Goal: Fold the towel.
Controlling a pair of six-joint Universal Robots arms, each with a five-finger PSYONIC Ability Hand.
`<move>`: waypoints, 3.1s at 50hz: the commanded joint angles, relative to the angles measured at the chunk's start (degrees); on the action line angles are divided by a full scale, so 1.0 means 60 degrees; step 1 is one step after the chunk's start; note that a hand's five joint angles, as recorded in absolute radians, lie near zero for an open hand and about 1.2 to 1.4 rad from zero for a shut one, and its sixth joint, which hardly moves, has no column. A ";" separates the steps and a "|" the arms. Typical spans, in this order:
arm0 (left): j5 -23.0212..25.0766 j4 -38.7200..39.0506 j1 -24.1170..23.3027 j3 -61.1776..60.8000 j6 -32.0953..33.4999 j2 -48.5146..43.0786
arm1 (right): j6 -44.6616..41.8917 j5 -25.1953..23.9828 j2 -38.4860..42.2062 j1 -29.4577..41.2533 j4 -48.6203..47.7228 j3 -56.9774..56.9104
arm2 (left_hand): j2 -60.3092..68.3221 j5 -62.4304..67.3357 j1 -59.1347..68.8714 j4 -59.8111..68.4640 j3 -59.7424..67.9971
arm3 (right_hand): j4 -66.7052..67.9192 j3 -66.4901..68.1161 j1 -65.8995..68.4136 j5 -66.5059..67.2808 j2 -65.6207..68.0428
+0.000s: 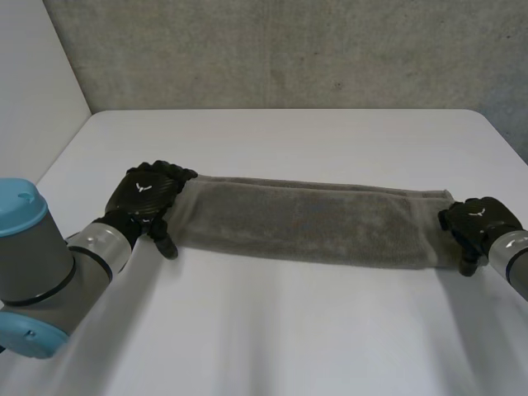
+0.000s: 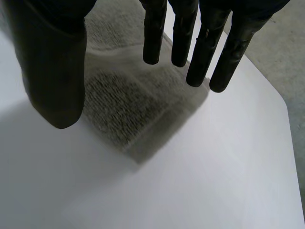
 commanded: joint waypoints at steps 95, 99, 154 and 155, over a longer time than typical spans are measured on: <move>-0.0523 0.0218 -0.2280 0.1607 -0.0303 -0.0547 | 0.1347 0.0172 -0.0670 0.2598 -0.0478 0.0603 | -0.0643 -0.1935 -0.0759 -0.0671 -0.0500 | 0.0153 0.0179 0.0246 0.0084 0.0227; -0.0830 0.0218 -0.2470 0.1622 -0.0274 -0.0678 | 0.1362 0.0215 -0.0553 0.2364 -0.0989 0.0910 | -0.0643 -0.1935 -0.0759 -0.0671 -0.0500 | 0.0769 0.0795 0.0862 0.0700 0.0843; -0.1240 0.0203 -0.1753 0.1827 -0.1621 0.0611 | 0.1713 0.1534 0.0883 0.6963 -0.1137 -0.2942 | -0.0671 -0.1963 -0.0787 -0.0699 -0.0528 | -0.2973 -0.2947 -0.2880 -0.3042 -0.2899; -0.1255 0.0160 -0.1970 0.2015 -0.1679 0.0422 | 0.2583 0.1403 0.0506 0.6659 -0.1094 -0.2754 | -0.0671 -0.1963 -0.0787 -0.0699 -0.0528 | -0.2973 -0.2947 -0.2880 -0.3042 -0.2899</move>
